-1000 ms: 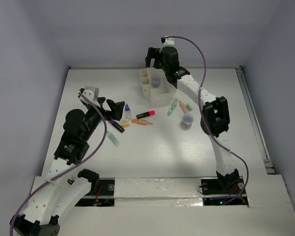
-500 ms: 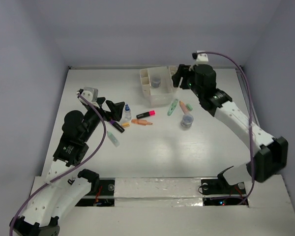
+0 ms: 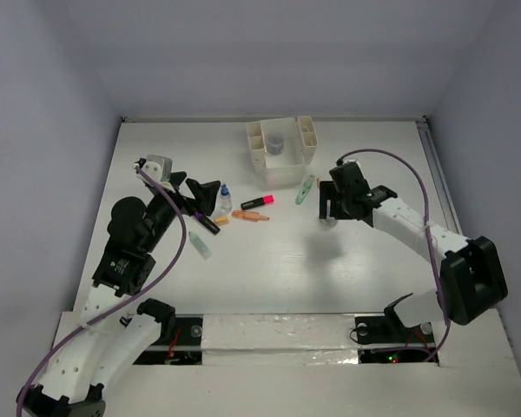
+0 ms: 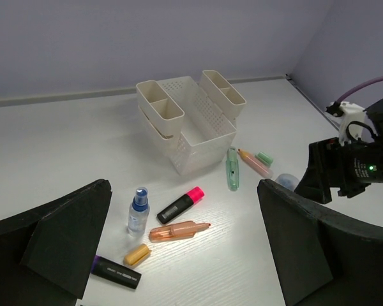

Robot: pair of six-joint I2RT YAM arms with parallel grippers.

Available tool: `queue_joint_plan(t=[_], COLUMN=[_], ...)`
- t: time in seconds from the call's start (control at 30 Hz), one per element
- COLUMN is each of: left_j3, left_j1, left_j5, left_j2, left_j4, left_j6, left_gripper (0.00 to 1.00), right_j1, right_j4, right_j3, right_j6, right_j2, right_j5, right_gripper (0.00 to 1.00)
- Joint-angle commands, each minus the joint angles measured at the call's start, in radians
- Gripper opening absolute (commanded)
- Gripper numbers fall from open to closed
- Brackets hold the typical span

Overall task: Sort the stationery into containers
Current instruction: Pick up the stationery from the center of the board.

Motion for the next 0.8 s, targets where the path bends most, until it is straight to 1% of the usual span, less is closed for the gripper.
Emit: queue_joint_plan(t=[0.0,0.17,0.33,0.53,0.7,0.77], left_j3=[-0.006,-0.006,-0.006,-0.006,-0.008,-0.006], left_j1=[-0.003,-0.003,-0.003,-0.003,-0.003,-0.003], left_j5=[0.008,0.009,0.008,0.010,0.019,0.021], left_j2=[-0.007,-0.003,0.000,0.007,0.013,0.013], left_j4=[0.046,0.044,0.044,0.044,0.047,0.046], left_j6=[-0.005,-0.005,-0.003,-0.003,-0.005,-0.005], left_gripper=[0.99,0.99,0.99,0.99,0.99,0.99], right_j1=[-0.024,-0.045,-0.076,-0.076,-0.076,-0.076], right_j4=[0.072,0.094,0.156,0.193,0.200,0.196], right_j3=[0.005,0.022,0.025,0.044,0.059,0.062], right_j6=[-0.020,-0.031,-0.034,-0.048,-0.052,-0.055], right_j2=[0.070,0.135,0.195,0.236,0.253,0.251], right_j5=[-0.037,-0.038,-0.070,-0.082,-0.072,-0.059], right_gripper=[0.83,0.83,0.82,0.78,0.76,0.71])
